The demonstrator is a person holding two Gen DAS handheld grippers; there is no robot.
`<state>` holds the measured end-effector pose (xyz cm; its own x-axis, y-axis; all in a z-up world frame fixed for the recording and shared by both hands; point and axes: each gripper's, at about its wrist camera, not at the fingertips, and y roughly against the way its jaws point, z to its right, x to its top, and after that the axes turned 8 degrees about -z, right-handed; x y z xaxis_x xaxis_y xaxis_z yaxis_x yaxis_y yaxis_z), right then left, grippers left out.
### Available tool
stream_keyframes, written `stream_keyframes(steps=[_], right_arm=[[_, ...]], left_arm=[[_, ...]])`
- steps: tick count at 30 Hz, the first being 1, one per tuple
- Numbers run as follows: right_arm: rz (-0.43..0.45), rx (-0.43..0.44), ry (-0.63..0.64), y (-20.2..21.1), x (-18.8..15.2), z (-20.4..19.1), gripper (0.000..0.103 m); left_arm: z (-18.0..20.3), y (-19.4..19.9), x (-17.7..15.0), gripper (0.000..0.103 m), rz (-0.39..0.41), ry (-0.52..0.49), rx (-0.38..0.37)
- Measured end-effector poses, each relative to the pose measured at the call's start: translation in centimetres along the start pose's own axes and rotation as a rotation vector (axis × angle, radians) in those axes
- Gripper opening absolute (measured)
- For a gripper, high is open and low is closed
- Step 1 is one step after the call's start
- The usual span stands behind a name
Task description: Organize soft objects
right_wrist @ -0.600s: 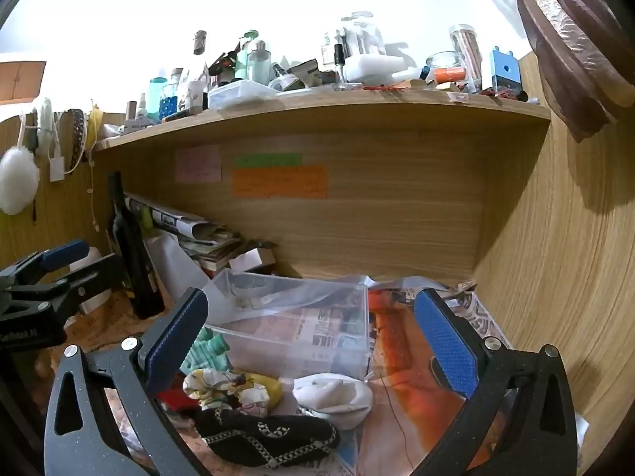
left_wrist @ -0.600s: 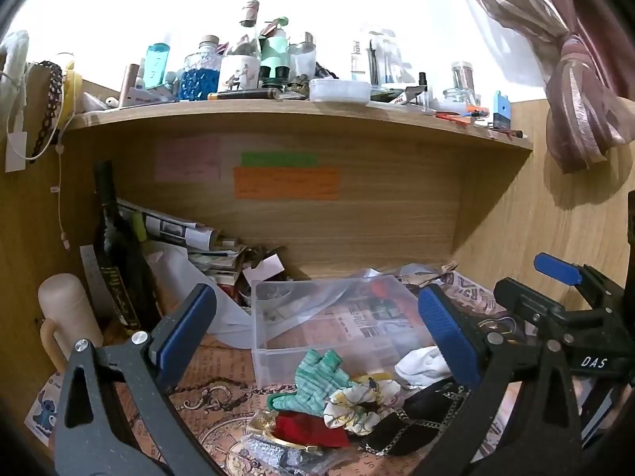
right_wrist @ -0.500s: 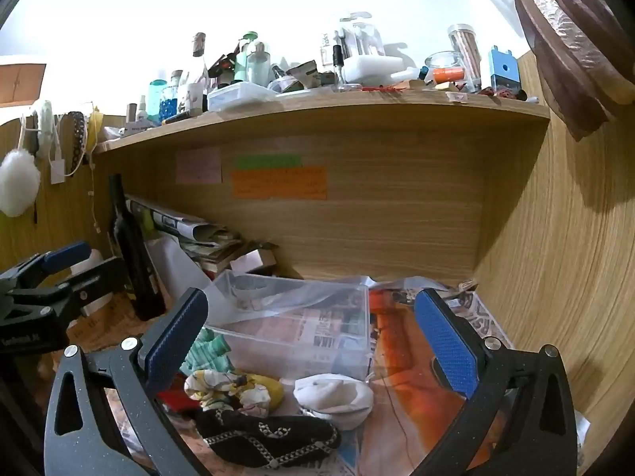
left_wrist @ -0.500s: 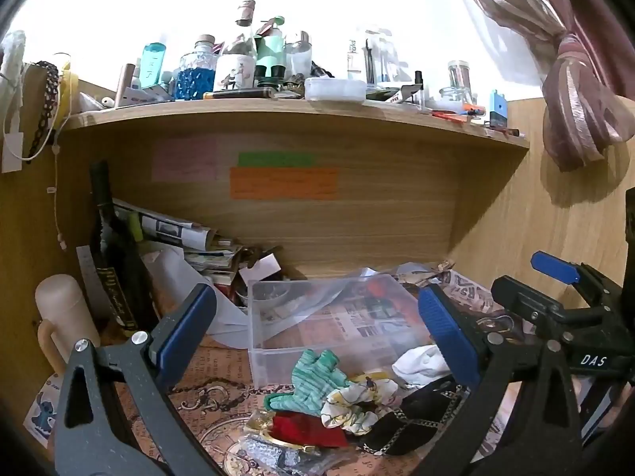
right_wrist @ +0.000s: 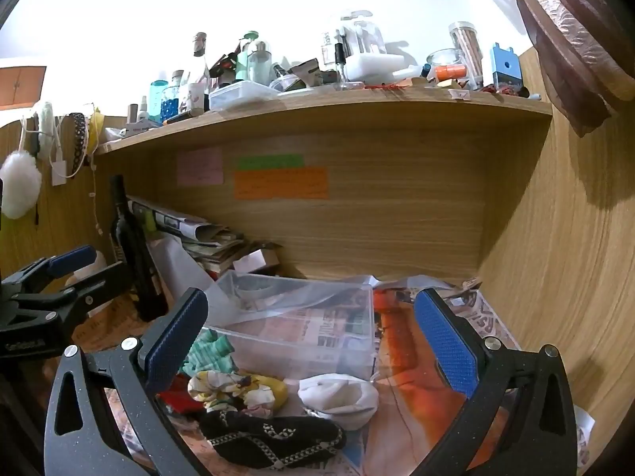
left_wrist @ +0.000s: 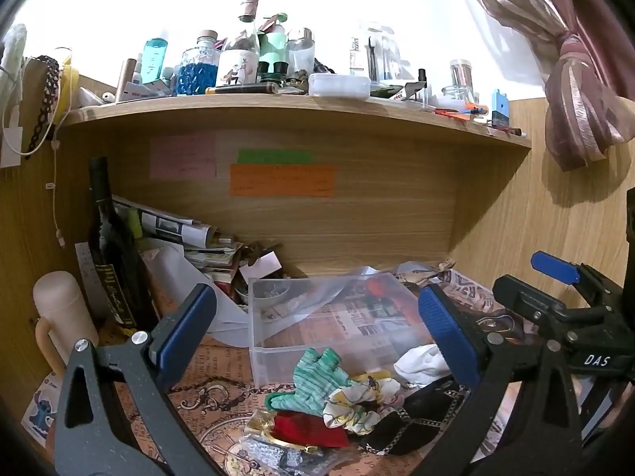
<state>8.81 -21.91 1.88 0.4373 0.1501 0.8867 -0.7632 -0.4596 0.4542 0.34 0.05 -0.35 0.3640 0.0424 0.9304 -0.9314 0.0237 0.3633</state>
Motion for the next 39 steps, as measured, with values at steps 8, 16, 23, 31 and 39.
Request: stream_keyframes(steps=[8, 16, 23, 31, 39], right_arm=[[0.003, 0.003, 0.007, 0.01, 0.06, -0.21, 0.103], [0.008, 0.006, -0.003, -0.12, 0.05, -0.05, 0.103], [0.008, 0.007, -0.004, -0.16, 0.05, -0.09, 0.103], [0.009, 0.009, -0.005, -0.21, 0.11, -0.09, 0.103], [0.009, 0.01, -0.007, -0.13, 0.14, -0.09, 0.103]], left_arm=[[-0.05, -0.02, -0.04, 0.103, 0.001, 0.001, 0.0], [0.01, 0.02, -0.07, 0.103, 0.002, 0.001, 0.002], [-0.04, 0.0, -0.09, 0.103, 0.001, 0.002, 0.003], [-0.02, 0.02, -0.05, 0.103, 0.001, 0.002, 0.001], [-0.03, 0.03, -0.02, 0.103, 0.001, 0.002, 0.001]])
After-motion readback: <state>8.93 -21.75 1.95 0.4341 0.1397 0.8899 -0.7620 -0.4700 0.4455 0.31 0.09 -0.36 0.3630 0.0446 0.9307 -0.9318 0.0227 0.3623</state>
